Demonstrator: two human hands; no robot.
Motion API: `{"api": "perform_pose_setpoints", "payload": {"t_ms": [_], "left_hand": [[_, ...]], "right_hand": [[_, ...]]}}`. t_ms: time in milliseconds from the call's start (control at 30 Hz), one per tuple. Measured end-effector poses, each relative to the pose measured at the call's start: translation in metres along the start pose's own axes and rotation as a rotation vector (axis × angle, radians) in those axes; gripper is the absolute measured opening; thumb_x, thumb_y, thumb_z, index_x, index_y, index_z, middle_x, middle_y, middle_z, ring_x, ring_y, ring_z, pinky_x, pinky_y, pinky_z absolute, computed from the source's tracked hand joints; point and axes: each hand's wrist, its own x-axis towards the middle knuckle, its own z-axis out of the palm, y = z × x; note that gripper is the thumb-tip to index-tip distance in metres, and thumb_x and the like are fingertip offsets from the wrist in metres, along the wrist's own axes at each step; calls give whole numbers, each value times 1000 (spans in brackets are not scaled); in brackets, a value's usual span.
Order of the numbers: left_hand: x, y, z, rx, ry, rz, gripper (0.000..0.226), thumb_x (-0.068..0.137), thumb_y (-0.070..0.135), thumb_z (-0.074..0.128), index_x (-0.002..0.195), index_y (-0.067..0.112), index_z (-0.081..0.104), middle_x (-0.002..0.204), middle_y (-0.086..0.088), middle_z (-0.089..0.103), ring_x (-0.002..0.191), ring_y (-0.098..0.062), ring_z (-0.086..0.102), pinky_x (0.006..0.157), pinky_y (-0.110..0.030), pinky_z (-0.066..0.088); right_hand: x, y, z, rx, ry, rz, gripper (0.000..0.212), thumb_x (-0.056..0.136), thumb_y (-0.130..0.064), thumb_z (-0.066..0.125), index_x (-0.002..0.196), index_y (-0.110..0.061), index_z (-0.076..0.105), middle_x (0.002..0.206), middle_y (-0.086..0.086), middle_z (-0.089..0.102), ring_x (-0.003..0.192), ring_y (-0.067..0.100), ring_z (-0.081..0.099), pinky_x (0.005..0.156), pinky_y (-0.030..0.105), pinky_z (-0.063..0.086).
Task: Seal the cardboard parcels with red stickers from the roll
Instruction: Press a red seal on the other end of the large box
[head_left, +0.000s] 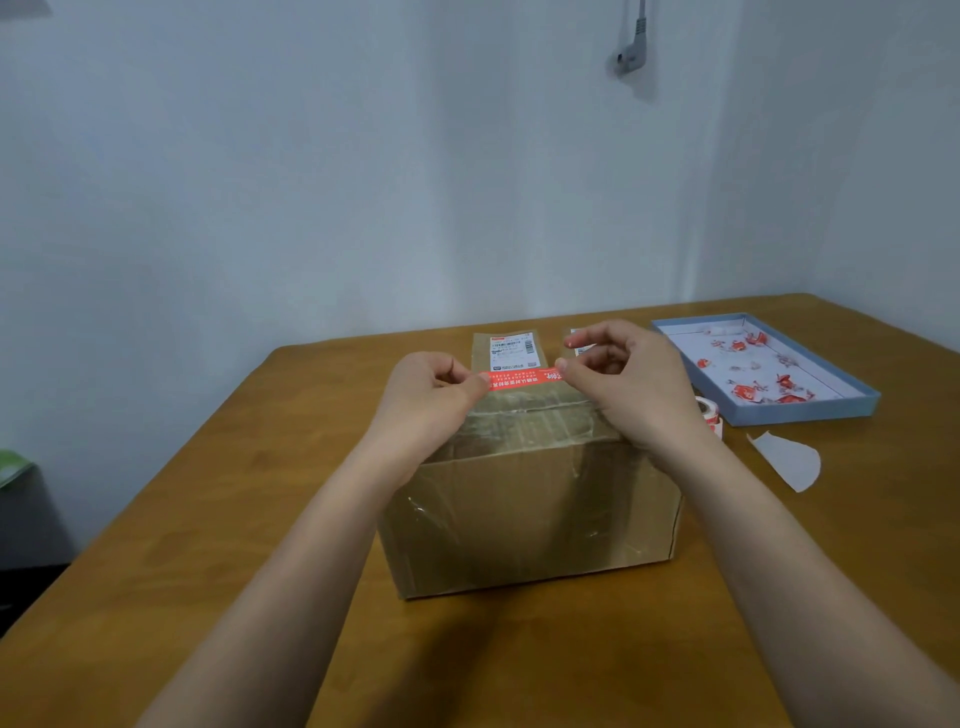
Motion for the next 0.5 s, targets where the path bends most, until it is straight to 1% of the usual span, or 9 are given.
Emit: {"api": "perform_pose_setpoints", "payload": {"t_ms": [100,167,267,333,400,500], "left_hand": [[1,-2,1,53,4,-2,22,88,22,68,81,1,68,68,-6,57,60,-15,48,55,-22,38],[1,-4,0,64,0,-10,20,87,19,70,77,2,69,67,-6,58,58,-14,48,53,-21,38],[2,-5,0,67,-1,-32,18,85,17,73,73,4,69,60,-2,54,54,-11,45,50,-19,35],[2,-5,0,71,8,-49,15,83,15,74,74,4,70,58,2,53,53,-8,44,50,-17,35],[2,-6,0,65,18,-64,12,81,13,77,77,3,72,61,4,56,56,-7,48,52,-19,38],[3,-7,1,57,33,-76,13,78,13,80,79,2,73,65,3,59,60,-6,51,54,-21,37]], "right_hand": [[-1,3,1,-53,-26,1,15,82,-14,73,91,-23,66,72,-5,66,62,-8,57,55,5,42],[-1,4,2,-87,-47,7,16,80,-13,73,88,-25,66,74,-3,68,65,-4,59,57,8,45],[-2,5,5,-126,-67,20,17,78,-16,75,87,-26,66,73,-3,69,68,5,62,66,25,53],[-2,7,7,-156,-65,7,18,77,-18,76,88,-26,65,72,-6,69,69,6,63,69,31,55],[-3,7,9,-201,-71,-3,19,77,-20,77,90,-26,65,72,-9,69,72,4,63,70,31,54],[-4,7,10,-252,-77,-3,20,77,-21,77,91,-27,64,73,-13,68,75,1,62,68,25,51]]}}
